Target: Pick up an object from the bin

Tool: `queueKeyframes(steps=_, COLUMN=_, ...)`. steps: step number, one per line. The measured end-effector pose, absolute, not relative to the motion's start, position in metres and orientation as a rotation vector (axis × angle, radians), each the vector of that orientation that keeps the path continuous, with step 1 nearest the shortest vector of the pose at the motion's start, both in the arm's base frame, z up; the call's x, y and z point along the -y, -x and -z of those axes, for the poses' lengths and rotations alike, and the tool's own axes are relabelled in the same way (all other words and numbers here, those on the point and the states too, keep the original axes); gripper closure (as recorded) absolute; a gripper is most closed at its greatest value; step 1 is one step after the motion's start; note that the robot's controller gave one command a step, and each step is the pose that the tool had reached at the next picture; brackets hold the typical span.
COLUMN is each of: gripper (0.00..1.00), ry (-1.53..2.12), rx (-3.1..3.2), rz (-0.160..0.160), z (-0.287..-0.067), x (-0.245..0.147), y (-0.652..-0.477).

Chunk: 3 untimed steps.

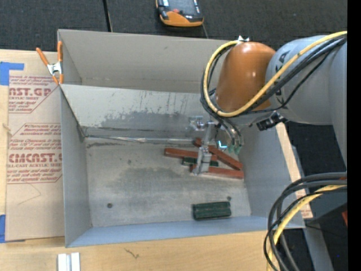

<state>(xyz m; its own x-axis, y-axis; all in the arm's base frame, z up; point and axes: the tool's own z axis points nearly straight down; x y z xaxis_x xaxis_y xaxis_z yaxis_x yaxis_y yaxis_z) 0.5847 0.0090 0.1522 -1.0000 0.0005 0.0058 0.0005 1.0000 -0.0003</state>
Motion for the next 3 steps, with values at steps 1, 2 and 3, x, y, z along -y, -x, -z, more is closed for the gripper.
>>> queueKeyframes(steps=1, gripper=0.0, ry=0.001, rx=3.143, rz=0.0, z=-0.157, x=-0.009, y=-0.586)
queueKeyframes(steps=2, gripper=0.0, ry=0.111, rx=3.145, rz=0.002, z=-0.078, x=0.006, y=-0.588)
queueKeyframes(steps=3, gripper=0.0, ry=0.124, rx=3.138, rz=0.001, z=-0.044, x=0.008, y=-0.592)
